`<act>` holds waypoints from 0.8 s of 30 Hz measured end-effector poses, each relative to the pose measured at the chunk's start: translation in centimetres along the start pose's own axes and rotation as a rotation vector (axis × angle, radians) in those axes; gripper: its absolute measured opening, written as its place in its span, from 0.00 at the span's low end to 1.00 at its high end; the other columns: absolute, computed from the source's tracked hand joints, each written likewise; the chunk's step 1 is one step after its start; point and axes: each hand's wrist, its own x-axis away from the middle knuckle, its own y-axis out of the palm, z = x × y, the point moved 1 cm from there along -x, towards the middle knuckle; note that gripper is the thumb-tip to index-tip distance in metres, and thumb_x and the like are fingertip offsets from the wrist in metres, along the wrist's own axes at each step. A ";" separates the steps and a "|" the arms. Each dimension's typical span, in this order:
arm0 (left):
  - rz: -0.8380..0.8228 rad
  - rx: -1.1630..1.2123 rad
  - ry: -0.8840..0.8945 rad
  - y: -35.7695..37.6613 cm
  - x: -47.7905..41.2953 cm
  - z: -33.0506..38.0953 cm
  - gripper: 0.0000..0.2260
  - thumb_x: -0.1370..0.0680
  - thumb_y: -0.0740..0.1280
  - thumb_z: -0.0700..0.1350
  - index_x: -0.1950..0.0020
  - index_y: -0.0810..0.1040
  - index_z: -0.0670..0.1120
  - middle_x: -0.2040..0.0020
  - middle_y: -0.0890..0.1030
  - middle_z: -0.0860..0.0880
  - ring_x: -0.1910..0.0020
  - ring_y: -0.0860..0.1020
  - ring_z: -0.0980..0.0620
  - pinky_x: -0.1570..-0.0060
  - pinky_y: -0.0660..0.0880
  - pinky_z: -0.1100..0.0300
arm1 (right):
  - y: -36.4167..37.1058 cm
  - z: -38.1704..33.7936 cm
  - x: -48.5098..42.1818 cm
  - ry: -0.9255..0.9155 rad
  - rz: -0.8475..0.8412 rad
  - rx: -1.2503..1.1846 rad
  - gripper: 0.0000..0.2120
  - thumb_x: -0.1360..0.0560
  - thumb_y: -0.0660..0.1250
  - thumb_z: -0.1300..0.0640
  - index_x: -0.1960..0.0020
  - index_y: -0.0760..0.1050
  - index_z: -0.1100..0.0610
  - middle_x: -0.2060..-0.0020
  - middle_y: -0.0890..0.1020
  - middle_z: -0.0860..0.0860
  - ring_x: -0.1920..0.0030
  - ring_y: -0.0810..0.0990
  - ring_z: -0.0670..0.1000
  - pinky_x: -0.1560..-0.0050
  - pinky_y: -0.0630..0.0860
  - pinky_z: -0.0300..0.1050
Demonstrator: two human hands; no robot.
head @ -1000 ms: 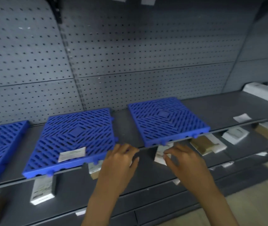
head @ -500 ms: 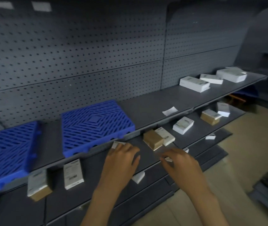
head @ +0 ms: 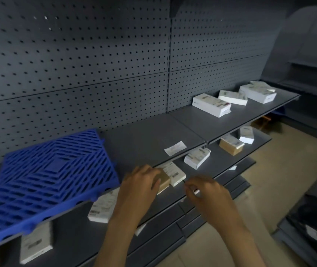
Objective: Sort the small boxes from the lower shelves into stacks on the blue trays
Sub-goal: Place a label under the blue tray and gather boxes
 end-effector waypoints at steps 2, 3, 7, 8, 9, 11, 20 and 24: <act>-0.010 0.015 0.006 1.0 -1.8 0.1 0.10 0.19 0.67 0.51 0.39 0.80 0.53 0.44 0.80 0.55 0.45 0.78 0.52 0.47 0.78 0.51 | 0.3 0.9 -2.2 -0.017 -0.018 -0.009 0.10 0.21 0.63 0.46 0.45 0.82 0.44 0.50 0.82 0.41 0.54 0.83 0.47 0.55 0.81 0.45; -0.016 0.022 0.008 1.5 -2.5 0.2 0.10 0.18 0.66 0.51 0.38 0.80 0.54 0.43 0.80 0.55 0.43 0.77 0.52 0.46 0.77 0.53 | 0.6 1.4 -3.3 -0.026 -0.026 -0.019 0.10 0.21 0.62 0.45 0.46 0.81 0.43 0.50 0.81 0.40 0.54 0.82 0.46 0.55 0.80 0.44; -0.015 0.059 -0.016 3.2 -4.6 0.7 0.17 0.18 0.64 0.53 0.29 0.72 0.55 0.37 0.77 0.55 0.38 0.75 0.53 0.42 0.72 0.58 | 1.5 3.6 -7.1 -0.051 -0.020 -0.060 0.04 0.22 0.68 0.51 0.51 0.81 0.43 0.54 0.79 0.40 0.57 0.80 0.45 0.59 0.79 0.44; -0.016 0.058 -0.030 3.6 -5.0 0.9 0.18 0.18 0.64 0.53 0.28 0.71 0.55 0.37 0.77 0.55 0.38 0.75 0.53 0.41 0.71 0.58 | 1.5 4.1 -8.0 -0.057 -0.022 -0.079 0.04 0.22 0.68 0.51 0.50 0.81 0.43 0.54 0.80 0.41 0.57 0.80 0.46 0.59 0.80 0.46; -0.018 0.049 -0.042 3.9 -5.4 1.1 0.18 0.18 0.64 0.53 0.28 0.71 0.55 0.37 0.78 0.54 0.38 0.75 0.52 0.41 0.72 0.57 | 1.5 4.5 -8.9 -0.072 -0.014 -0.097 0.04 0.22 0.67 0.51 0.51 0.80 0.44 0.54 0.80 0.42 0.56 0.80 0.47 0.59 0.80 0.48; -0.025 0.027 -0.067 4.6 -6.1 1.5 0.18 0.20 0.64 0.52 0.29 0.72 0.55 0.39 0.78 0.54 0.39 0.76 0.51 0.41 0.73 0.53 | 1.5 5.5 -10.8 -0.111 0.009 -0.133 0.04 0.23 0.68 0.54 0.51 0.80 0.46 0.54 0.81 0.44 0.55 0.80 0.48 0.58 0.79 0.48; 0.101 -0.268 -0.196 8.3 -6.9 3.6 0.19 0.23 0.64 0.59 0.33 0.76 0.59 0.47 0.77 0.56 0.50 0.75 0.50 0.55 0.73 0.53 | 5.5 9.3 -18.2 -0.282 -0.006 -0.271 0.13 0.25 0.74 0.55 0.41 0.81 0.47 0.37 0.81 0.48 0.33 0.78 0.53 0.36 0.75 0.62; 0.170 -0.343 -0.279 9.7 -7.2 4.4 0.18 0.23 0.63 0.61 0.35 0.78 0.60 0.47 0.76 0.56 0.53 0.74 0.48 0.59 0.74 0.52 | 6.3 9.9 -18.5 -0.340 0.051 -0.321 0.11 0.30 0.79 0.58 0.51 0.85 0.45 0.47 0.85 0.43 0.43 0.83 0.49 0.36 0.74 0.67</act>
